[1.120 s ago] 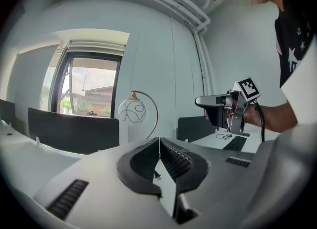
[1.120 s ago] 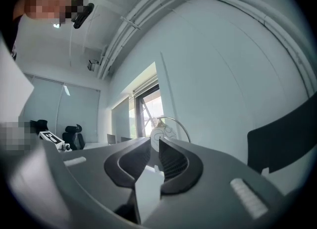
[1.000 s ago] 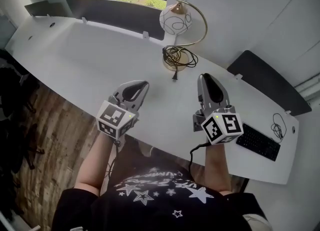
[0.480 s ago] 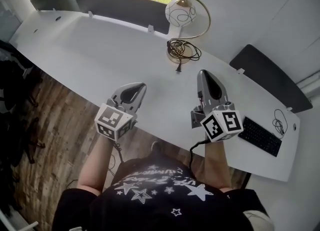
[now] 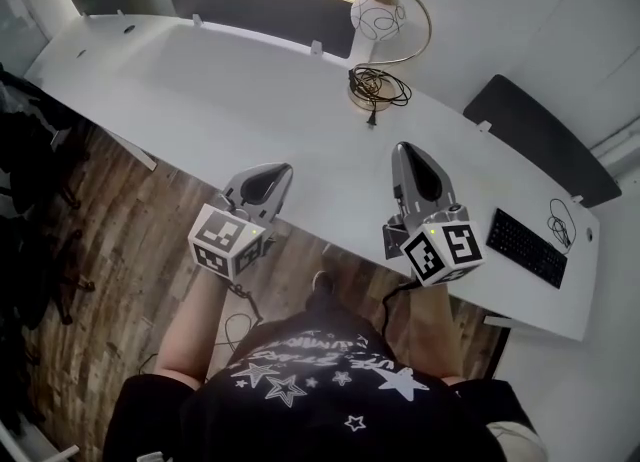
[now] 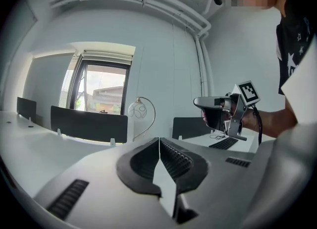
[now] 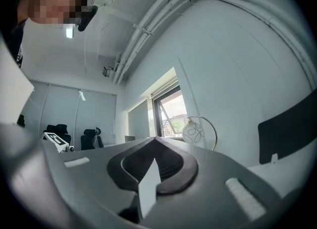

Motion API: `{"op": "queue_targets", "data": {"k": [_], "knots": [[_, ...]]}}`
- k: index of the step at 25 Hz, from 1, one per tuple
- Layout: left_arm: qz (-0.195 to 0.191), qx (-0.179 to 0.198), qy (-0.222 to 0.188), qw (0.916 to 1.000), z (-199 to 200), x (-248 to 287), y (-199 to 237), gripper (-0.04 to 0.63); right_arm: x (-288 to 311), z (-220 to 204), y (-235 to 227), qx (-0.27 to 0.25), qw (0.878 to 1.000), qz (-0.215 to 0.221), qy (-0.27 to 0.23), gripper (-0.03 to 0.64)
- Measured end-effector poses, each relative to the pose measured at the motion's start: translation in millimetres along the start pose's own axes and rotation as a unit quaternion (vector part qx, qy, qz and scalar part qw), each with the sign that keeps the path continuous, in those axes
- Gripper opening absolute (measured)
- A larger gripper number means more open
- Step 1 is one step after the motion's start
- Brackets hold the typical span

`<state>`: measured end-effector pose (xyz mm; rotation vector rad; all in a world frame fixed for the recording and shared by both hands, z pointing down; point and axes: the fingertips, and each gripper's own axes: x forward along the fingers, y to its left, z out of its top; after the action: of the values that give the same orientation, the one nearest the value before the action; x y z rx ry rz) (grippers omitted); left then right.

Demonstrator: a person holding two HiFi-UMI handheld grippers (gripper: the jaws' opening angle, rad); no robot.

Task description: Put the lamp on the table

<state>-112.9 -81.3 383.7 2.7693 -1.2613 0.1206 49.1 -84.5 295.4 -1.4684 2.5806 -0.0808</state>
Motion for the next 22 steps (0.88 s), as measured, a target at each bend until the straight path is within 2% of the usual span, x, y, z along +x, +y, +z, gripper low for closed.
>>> {"op": "queue_targets", "data": {"k": [10,15,22], "knots": [[0.017,-0.032,-0.003,0.9993,-2,-74,-25,0.012,-59,-18,59,-0.01,0.999,-0.011,0.028,0.002],[0.024,-0.023,0.008,0.9994,-17,-110,-35,0.012,-87,-35,87,-0.004,0.999,-0.002,0.046,0.002],[0.018,-0.039,0.022,0.9988,-35,-152,-53,0.012,-117,-65,126,0.011,0.997,0.008,0.08,0.002]]}}
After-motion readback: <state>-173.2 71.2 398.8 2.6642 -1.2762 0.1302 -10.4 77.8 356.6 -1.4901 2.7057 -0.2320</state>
